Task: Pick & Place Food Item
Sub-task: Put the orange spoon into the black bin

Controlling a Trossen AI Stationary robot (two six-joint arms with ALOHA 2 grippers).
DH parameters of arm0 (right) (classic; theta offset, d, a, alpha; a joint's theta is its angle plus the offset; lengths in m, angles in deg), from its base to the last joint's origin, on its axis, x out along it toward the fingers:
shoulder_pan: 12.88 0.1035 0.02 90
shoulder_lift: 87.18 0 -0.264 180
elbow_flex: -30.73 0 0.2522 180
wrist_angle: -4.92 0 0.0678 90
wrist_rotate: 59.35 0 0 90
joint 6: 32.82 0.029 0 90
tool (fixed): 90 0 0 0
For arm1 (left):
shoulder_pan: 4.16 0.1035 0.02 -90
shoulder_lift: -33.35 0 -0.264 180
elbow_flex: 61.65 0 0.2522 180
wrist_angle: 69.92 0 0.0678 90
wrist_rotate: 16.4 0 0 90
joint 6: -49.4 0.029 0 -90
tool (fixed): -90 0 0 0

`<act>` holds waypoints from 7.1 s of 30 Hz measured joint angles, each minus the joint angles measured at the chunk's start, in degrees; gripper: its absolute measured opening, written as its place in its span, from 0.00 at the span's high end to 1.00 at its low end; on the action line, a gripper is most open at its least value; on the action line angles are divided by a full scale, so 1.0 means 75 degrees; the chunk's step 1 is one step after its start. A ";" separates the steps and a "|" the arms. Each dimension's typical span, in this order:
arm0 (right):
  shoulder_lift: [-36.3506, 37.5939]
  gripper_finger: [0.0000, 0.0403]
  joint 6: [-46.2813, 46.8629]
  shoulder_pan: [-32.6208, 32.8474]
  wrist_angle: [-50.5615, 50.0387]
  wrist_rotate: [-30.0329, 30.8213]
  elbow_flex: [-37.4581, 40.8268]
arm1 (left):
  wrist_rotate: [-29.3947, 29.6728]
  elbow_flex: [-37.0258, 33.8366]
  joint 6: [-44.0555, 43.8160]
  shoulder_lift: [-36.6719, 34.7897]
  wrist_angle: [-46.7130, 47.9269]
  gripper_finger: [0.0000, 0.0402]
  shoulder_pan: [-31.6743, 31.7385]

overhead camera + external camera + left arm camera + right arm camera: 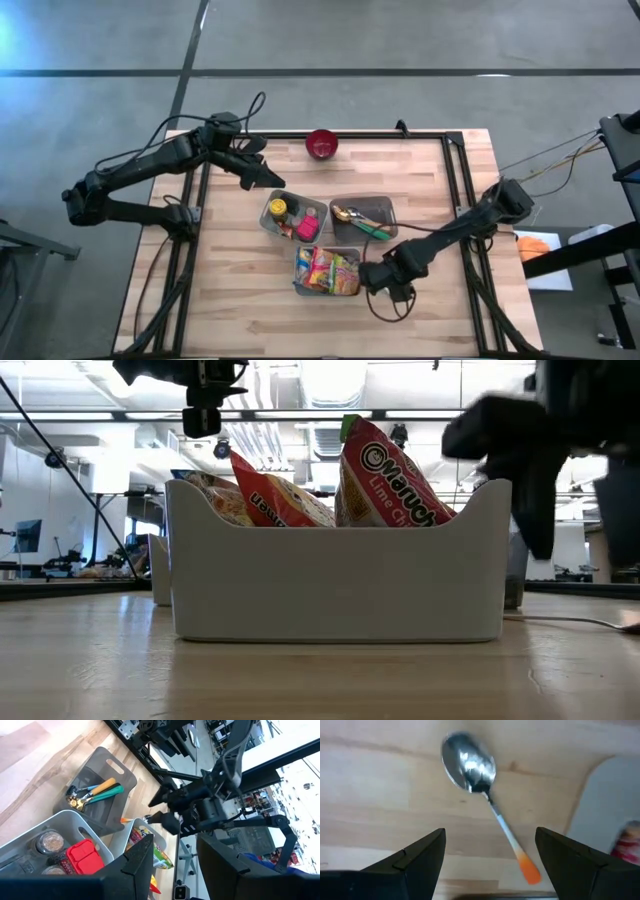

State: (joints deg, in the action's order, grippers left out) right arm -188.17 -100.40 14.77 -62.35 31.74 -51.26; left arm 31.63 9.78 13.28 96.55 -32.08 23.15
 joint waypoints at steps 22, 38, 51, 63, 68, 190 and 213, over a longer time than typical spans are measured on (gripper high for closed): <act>-0.0891 0.24 -0.0862 -0.0049 0.0291 -0.0315 -0.0055 | 0.0000 0.0000 0.0017 0.0000 0.0000 0.62 0.0000; -0.0708 0.24 -0.1278 -0.0104 0.0385 0.0033 0.0203 | 0.0000 0.0000 0.0015 0.0000 0.0001 0.62 0.0001; -0.0317 0.24 -0.1390 -0.0138 0.1431 0.0823 -0.0199 | 0.0000 0.0003 -0.0006 0.0000 0.0003 0.62 0.0003; -0.0312 0.24 -0.1558 -0.0424 0.0796 0.0347 -0.0352 | 0.0000 0.0003 -0.0003 0.0000 0.0003 0.62 0.0003; -0.0312 0.24 -0.1643 -0.0336 0.0370 -0.0223 -0.0030 | 0.0000 0.0003 0.0000 0.0000 0.0003 0.62 0.0003; 0.0046 0.98 1.2578 -0.1036 0.0527 0.3469 -0.1990 | 0.0026 0.0006 -0.0006 0.0003 0.0026 0.62 0.0003; 0.0134 0.98 1.3788 -0.2113 -0.0223 0.2051 -0.1984 | 0.0026 0.0006 0.0000 0.0003 0.0028 0.62 0.0003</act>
State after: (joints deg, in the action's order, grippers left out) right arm -187.16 3.01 -1.08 -64.02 47.13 -66.14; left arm 31.82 9.82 13.28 96.57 -31.88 23.17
